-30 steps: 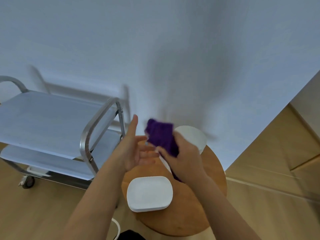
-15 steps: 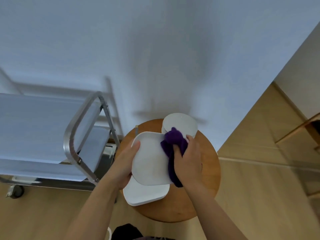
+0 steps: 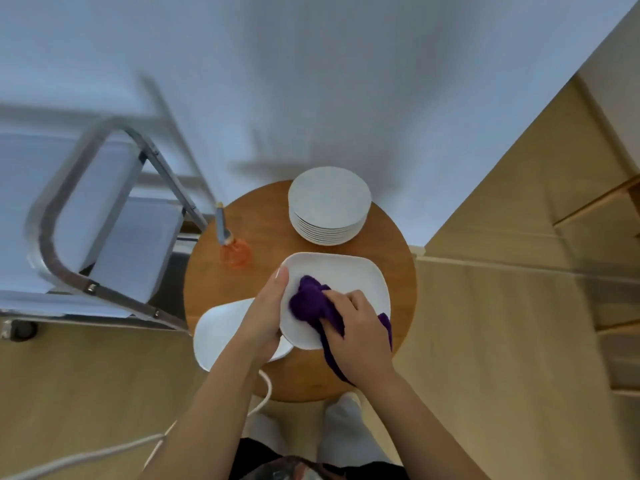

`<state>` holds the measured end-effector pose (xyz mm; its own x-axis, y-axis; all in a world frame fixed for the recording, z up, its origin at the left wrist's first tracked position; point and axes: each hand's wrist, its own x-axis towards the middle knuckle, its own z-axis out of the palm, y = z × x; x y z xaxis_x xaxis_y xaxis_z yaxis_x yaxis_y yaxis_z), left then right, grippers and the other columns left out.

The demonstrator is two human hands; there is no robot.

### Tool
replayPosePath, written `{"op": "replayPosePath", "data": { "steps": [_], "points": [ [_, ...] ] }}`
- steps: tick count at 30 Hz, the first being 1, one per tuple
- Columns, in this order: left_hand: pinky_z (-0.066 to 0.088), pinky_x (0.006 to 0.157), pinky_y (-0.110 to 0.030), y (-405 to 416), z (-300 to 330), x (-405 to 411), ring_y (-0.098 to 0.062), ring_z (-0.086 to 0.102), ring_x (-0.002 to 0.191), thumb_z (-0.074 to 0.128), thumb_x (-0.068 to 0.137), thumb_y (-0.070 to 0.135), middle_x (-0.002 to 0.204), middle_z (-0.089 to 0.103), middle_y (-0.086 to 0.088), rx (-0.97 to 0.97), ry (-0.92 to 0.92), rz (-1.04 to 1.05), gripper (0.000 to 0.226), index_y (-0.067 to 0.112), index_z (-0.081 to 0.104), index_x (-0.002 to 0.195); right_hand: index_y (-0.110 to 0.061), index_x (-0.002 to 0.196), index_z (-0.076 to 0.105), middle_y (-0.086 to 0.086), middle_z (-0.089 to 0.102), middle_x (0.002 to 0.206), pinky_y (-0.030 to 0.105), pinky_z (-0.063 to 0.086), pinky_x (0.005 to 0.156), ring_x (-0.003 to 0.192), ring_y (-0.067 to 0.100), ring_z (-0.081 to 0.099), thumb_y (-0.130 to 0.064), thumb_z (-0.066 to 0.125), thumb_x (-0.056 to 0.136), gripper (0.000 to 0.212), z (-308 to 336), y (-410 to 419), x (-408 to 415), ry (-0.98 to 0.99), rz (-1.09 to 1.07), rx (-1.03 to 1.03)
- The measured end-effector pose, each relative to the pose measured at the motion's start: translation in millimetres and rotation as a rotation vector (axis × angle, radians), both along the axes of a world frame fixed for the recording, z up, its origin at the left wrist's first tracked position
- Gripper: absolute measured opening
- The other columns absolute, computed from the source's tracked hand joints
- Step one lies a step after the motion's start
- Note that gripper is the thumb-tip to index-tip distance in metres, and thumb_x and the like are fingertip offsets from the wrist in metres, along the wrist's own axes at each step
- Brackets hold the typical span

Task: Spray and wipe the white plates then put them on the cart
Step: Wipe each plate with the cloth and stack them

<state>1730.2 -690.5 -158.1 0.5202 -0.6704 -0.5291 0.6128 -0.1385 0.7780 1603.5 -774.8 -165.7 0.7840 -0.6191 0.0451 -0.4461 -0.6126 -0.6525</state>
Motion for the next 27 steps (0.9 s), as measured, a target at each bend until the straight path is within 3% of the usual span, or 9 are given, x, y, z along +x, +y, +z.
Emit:
{"op": "replayPosePath", "data": {
  "steps": [5, 8, 11, 15, 20, 27],
  "points": [
    [0.055, 0.081, -0.035, -41.0, -40.2, -30.8, -0.026, 0.062, 0.113, 0.041, 0.084, 0.057, 0.125, 0.064, -0.009, 0.005, 0.102, -0.018, 0.064, 0.022, 0.045, 0.138, -0.021, 0.131, 0.048, 0.0, 0.054, 0.118, 0.016, 0.041, 0.074, 0.101, 0.012, 0.053, -0.026, 0.052, 0.095, 0.037, -23.5, -60.2, -28.2, 0.168, -0.146, 0.091],
    [0.057, 0.081, -0.042, -59.7, -65.0, -52.9, -0.029, 0.064, 0.109, 0.041, 0.089, 0.05, 0.122, 0.064, -0.008, 0.006, 0.08, 0.039, 0.051, 0.025, 0.047, 0.133, -0.021, 0.13, 0.049, -0.002, 0.055, 0.118, 0.02, 0.044, 0.08, 0.103, 0.013, 0.054, -0.024, 0.054, 0.094, 0.037, -33.7, -88.1, -44.2, 0.145, -0.26, 0.2],
    [0.052, 0.091, -0.054, -76.2, -88.1, -72.3, -0.029, 0.064, 0.108, 0.047, 0.089, 0.049, 0.121, 0.064, -0.009, 0.131, 0.093, 0.173, 0.045, 0.027, 0.051, 0.127, -0.022, 0.127, 0.052, -0.005, 0.056, 0.112, 0.015, 0.042, 0.074, 0.099, 0.01, 0.055, -0.023, 0.056, 0.092, 0.035, -43.7, -104.0, -57.8, 0.119, -0.286, 0.268],
    [0.053, 0.091, -0.049, -90.7, -117.6, -82.9, -0.025, 0.067, 0.101, 0.05, 0.092, 0.048, 0.114, 0.068, -0.005, 0.286, 0.141, 0.319, 0.035, 0.027, 0.057, 0.119, -0.026, 0.124, 0.053, -0.01, 0.053, 0.108, 0.008, 0.035, 0.067, 0.088, -0.003, 0.05, -0.023, 0.058, 0.091, 0.033, -60.1, -114.5, -67.6, 0.127, -0.301, 0.35],
    [0.056, 0.083, -0.037, -106.8, -145.0, -83.3, -0.021, 0.063, 0.098, 0.048, 0.097, 0.038, 0.108, 0.063, 0.0, 0.395, 0.302, 0.501, 0.027, 0.024, 0.05, 0.12, -0.029, 0.121, 0.053, -0.013, 0.055, 0.108, 0.008, 0.036, 0.067, 0.092, -0.001, 0.052, -0.024, 0.06, 0.09, 0.032, -76.0, -119.7, -65.8, 0.139, -0.281, 0.429],
    [0.048, 0.097, -0.049, -110.6, -176.8, -79.4, -0.028, 0.056, 0.107, 0.055, 0.095, 0.034, 0.116, 0.056, -0.003, 0.564, 0.448, 0.623, 0.034, 0.022, 0.05, 0.126, -0.03, 0.123, 0.053, -0.011, 0.058, 0.109, 0.01, 0.04, 0.069, 0.094, 0.0, 0.054, -0.027, 0.06, 0.09, 0.033, -92.0, -131.4, -54.9, 0.142, -0.26, 0.464]
  ]
}}
